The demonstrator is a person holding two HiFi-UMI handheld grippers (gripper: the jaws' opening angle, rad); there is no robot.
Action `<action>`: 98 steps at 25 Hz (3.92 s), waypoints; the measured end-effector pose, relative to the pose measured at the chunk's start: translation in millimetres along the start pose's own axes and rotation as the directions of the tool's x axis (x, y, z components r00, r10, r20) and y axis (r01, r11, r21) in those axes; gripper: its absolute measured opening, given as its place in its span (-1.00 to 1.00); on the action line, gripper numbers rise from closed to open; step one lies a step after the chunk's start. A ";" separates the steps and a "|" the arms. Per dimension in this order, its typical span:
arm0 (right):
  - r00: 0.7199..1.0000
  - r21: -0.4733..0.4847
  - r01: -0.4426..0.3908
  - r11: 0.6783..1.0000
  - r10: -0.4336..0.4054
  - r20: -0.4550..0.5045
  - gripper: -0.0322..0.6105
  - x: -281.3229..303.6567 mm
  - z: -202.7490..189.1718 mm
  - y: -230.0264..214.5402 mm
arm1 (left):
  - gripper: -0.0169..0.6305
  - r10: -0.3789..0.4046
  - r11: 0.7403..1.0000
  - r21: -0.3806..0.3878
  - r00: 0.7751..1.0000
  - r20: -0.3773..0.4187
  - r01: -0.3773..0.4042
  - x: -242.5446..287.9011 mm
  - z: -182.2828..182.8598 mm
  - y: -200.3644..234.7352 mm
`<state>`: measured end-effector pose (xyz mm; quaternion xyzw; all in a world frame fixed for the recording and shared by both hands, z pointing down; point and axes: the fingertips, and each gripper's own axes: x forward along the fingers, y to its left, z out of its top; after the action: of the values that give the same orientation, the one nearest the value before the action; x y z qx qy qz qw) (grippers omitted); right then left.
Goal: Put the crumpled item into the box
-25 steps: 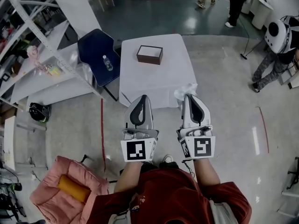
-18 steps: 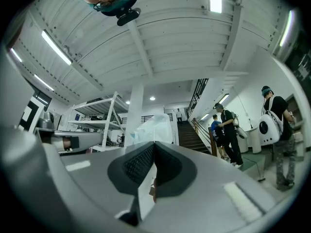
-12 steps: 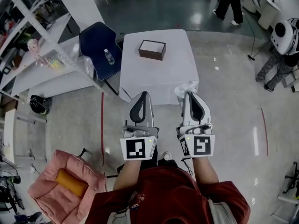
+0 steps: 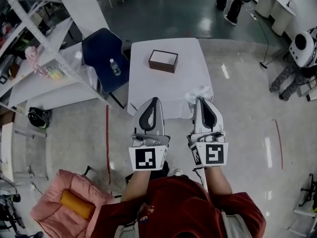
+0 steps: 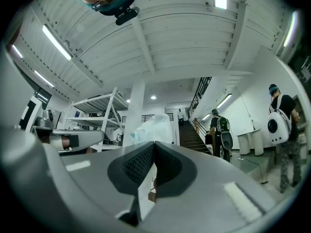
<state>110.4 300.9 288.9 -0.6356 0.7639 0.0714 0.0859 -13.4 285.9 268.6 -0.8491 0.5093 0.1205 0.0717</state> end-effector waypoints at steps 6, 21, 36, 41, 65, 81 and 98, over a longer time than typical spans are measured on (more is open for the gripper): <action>1.000 -0.019 -0.006 1.000 0.006 -0.005 -0.89 53.7 -11.1 20.6 | -0.94 0.010 1.000 -0.010 1.000 0.004 -0.010 29.3 -10.0 50.1; 0.999 -0.068 0.033 0.997 -0.035 -0.031 -0.89 157.7 -28.9 64.7 | -0.94 -0.019 0.999 -0.029 1.000 0.000 0.019 87.9 -24.5 152.2; 0.999 -0.078 0.044 0.996 -0.046 -0.018 -0.89 204.6 -38.1 73.8 | -0.94 -0.026 0.999 -0.045 1.000 0.013 0.026 117.2 -33.1 192.8; 0.999 -0.065 0.037 0.997 -0.037 -0.010 -0.89 226.9 -47.4 46.2 | -0.94 -0.026 0.999 -0.032 0.999 0.020 0.026 149.7 -44.0 185.2; 1.000 -0.007 0.026 1.000 -0.026 0.012 -0.89 348.7 -66.9 -147.9 | -0.94 -0.035 0.999 0.029 0.999 -0.001 0.035 361.7 -90.9 106.0; 0.997 0.047 -0.064 0.997 0.066 -0.042 -0.89 424.0 -107.3 -170.5 | -0.94 0.054 0.997 0.053 0.997 -0.046 -0.052 423.5 -122.8 128.9; 0.989 0.023 -0.120 0.992 0.122 -0.089 -0.89 528.7 -146.7 -97.6 | -0.94 0.074 0.997 0.042 0.994 -0.075 -0.071 459.5 -154.2 240.7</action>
<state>106.7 -255.7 314.6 -0.5899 0.8048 0.0408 0.0526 2.4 -254.6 289.4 -0.8326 0.5442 0.0804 0.0644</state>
